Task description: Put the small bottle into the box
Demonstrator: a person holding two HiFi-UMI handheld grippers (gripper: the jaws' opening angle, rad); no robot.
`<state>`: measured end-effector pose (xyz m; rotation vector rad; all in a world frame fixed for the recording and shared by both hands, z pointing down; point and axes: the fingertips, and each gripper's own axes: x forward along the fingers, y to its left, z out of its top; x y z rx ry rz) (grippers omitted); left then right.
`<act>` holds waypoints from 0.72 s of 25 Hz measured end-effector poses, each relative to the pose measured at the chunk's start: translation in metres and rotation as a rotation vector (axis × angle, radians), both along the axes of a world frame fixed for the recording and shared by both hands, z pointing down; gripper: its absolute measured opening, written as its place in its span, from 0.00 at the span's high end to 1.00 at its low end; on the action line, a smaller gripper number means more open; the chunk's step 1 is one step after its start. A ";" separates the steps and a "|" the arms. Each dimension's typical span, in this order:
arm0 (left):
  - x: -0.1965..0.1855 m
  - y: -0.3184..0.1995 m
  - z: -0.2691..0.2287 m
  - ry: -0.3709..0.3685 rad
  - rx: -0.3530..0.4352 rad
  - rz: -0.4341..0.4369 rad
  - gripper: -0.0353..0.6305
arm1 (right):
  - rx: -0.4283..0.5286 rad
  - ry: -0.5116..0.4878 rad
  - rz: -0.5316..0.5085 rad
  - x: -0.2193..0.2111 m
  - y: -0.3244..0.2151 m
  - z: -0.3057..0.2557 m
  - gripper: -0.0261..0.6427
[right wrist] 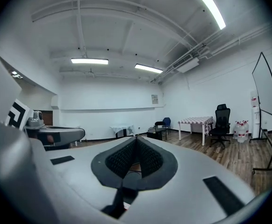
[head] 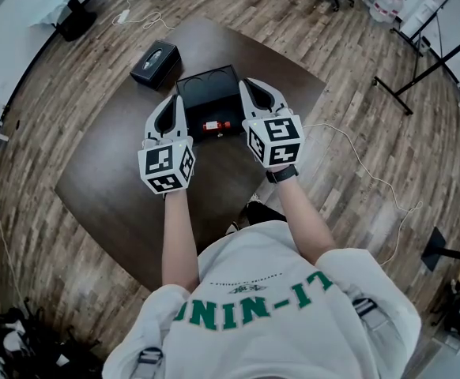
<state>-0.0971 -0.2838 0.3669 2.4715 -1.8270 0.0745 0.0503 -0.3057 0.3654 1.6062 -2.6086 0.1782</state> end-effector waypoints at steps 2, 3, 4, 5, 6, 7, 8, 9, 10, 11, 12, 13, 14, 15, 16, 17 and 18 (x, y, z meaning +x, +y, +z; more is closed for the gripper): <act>-0.001 0.003 0.000 -0.001 -0.001 -0.002 0.93 | -0.014 -0.017 -0.004 0.000 0.003 0.003 0.94; -0.001 0.004 0.001 -0.003 -0.001 -0.001 0.93 | -0.020 -0.017 -0.006 -0.001 0.005 0.005 0.94; 0.000 0.006 0.002 -0.004 -0.002 0.001 0.93 | -0.026 -0.017 -0.009 -0.001 0.006 0.007 0.94; 0.002 0.006 0.003 -0.005 -0.003 0.003 0.93 | -0.033 -0.018 -0.012 0.000 0.008 0.009 0.94; 0.003 0.007 0.004 -0.006 -0.002 0.005 0.93 | -0.038 -0.020 -0.015 0.000 0.009 0.012 0.94; 0.004 0.007 0.005 -0.008 -0.001 0.006 0.93 | -0.042 -0.019 -0.018 0.000 0.010 0.013 0.94; 0.005 0.007 0.006 -0.011 0.001 0.006 0.93 | -0.042 -0.017 -0.019 0.000 0.011 0.015 0.94; 0.005 0.006 0.007 -0.014 0.004 0.005 0.93 | -0.042 -0.014 -0.021 0.000 0.011 0.016 0.94; 0.005 0.006 0.008 -0.016 0.006 0.003 0.93 | -0.041 -0.012 -0.023 0.000 0.011 0.017 0.94; 0.004 0.006 0.008 -0.018 0.008 0.000 0.93 | -0.040 -0.010 -0.025 0.000 0.011 0.017 0.94; 0.004 0.005 0.009 -0.019 0.009 -0.003 0.93 | -0.039 -0.009 -0.027 -0.001 0.011 0.017 0.94; 0.004 0.004 0.009 -0.019 0.009 -0.007 0.93 | -0.039 -0.007 -0.031 -0.001 0.009 0.017 0.94; 0.003 0.003 0.010 -0.019 0.008 -0.012 0.93 | -0.039 -0.005 -0.037 -0.002 0.008 0.017 0.94; 0.003 0.001 0.011 -0.019 0.006 -0.018 0.93 | -0.039 -0.001 -0.044 -0.002 0.007 0.017 0.94; 0.002 -0.001 0.013 -0.020 0.001 -0.023 0.93 | -0.041 0.003 -0.051 -0.003 0.005 0.019 0.94; 0.002 -0.003 0.016 -0.021 -0.006 -0.026 0.93 | -0.043 0.008 -0.056 -0.003 0.003 0.021 0.94; 0.003 -0.005 0.021 -0.022 -0.018 -0.025 0.93 | -0.048 0.013 -0.059 -0.003 0.000 0.025 0.94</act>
